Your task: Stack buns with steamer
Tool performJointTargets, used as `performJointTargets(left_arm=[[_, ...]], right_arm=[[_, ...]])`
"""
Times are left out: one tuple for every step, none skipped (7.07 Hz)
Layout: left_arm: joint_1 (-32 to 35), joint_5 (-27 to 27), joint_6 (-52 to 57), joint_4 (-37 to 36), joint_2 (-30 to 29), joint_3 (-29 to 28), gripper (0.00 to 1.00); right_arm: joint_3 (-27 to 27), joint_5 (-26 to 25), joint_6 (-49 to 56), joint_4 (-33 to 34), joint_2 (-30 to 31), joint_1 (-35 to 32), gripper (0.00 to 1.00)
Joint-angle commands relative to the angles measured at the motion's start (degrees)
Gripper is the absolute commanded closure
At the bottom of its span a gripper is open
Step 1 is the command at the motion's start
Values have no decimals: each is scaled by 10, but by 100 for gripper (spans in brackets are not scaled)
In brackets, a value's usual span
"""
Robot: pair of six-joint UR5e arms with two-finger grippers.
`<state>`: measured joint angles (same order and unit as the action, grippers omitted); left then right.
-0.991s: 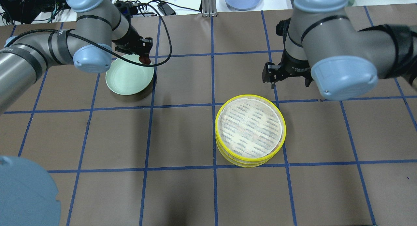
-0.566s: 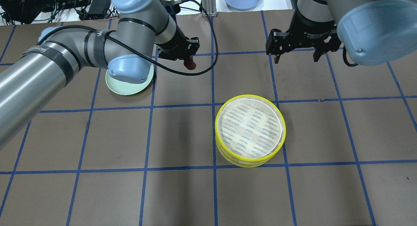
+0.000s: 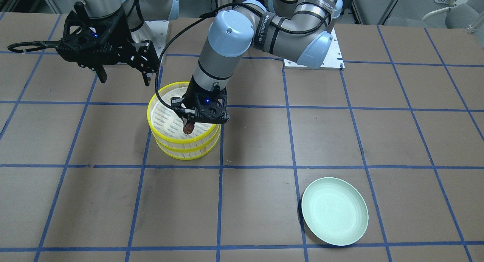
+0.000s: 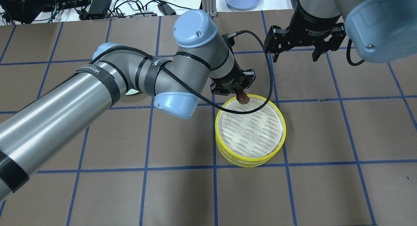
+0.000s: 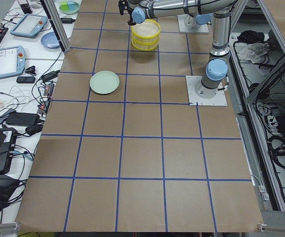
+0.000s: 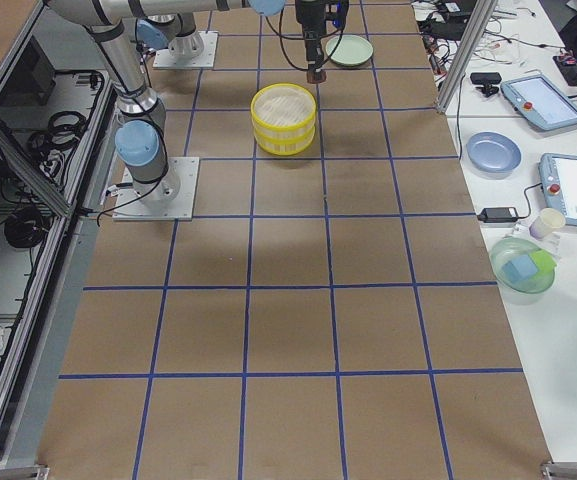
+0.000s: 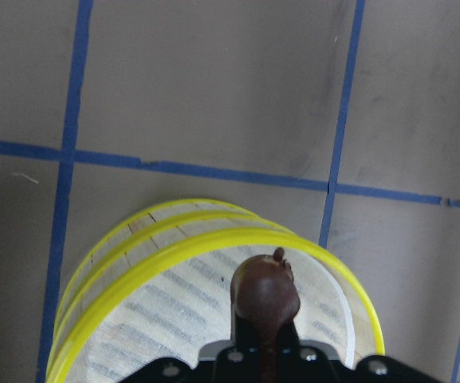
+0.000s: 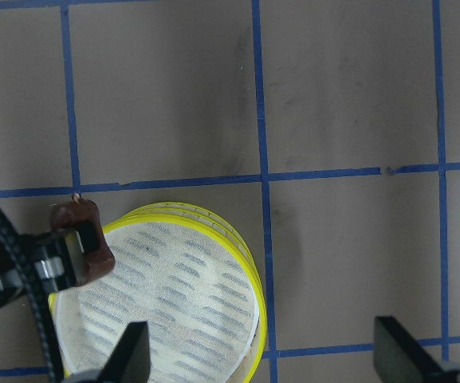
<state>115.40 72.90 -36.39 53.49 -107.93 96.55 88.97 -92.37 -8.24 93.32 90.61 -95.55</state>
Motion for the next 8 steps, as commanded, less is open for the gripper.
performJointTargets(left_arm=[[10, -6, -56, -1, -1, 13, 2], [11, -13, -62, 0, 0, 13, 0], [9, -22, -59, 0, 0, 12, 0], [9, -22, -57, 0, 0, 12, 0], [10, -23, -57, 0, -1, 13, 0], [11, -24, -57, 0, -2, 12, 0], [4, -17, -49, 3, -1, 7, 0], [-6, -13, 26, 26, 3, 3, 0]], right_arm=[[1, 0, 1, -1, 0, 0, 0], [1, 1, 1, -1, 0, 1, 0], [1, 2, 0, -1, -1, 2, 0], [1, 1, 0, -1, 0, 2, 0], [1, 1, 0, -1, -1, 2, 0], [1, 3, 0, -1, 0, 2, 0], [1, 4, 0, -1, 0, 1, 0], [1, 4, 0, -1, -1, 2, 0]])
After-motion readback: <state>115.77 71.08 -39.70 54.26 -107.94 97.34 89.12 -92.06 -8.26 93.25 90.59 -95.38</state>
